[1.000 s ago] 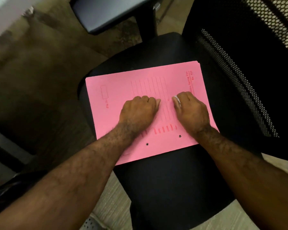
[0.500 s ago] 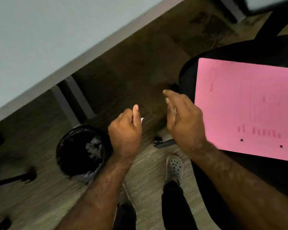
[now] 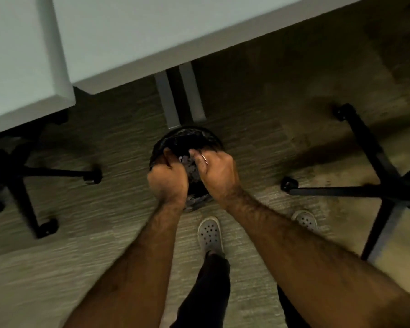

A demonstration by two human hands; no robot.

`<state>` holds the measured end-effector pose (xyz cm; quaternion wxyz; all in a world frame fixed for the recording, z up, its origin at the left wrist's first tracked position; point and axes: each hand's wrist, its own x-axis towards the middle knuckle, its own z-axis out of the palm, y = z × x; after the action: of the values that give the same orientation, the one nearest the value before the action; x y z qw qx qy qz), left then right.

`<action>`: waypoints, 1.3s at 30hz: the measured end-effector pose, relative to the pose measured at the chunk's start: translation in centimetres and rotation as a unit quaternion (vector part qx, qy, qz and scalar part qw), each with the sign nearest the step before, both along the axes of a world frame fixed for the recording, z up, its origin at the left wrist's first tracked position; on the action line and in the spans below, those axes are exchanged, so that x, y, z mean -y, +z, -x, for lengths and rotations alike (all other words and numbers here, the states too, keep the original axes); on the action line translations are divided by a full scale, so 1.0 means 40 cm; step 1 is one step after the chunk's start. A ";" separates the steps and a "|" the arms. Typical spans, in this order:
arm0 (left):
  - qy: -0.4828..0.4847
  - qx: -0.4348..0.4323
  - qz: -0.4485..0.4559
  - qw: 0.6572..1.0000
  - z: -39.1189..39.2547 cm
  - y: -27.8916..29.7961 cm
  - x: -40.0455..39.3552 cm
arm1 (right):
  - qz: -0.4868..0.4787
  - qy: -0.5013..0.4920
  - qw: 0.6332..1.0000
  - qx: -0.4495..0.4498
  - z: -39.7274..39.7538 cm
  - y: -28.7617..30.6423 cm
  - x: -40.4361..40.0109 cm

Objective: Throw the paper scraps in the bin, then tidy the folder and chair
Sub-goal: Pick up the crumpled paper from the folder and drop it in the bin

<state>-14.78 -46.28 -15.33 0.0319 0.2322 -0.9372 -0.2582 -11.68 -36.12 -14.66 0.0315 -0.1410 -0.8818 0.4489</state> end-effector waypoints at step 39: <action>-0.345 0.082 -0.015 0.935 -0.124 0.025 0.059 | -0.133 0.058 0.981 0.125 -0.081 -0.002 0.006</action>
<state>-9.83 -48.64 -14.32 -0.1399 -0.0844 -0.9552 -0.2469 -8.45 -36.38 -14.73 -0.0867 -0.1389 -0.9373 0.3075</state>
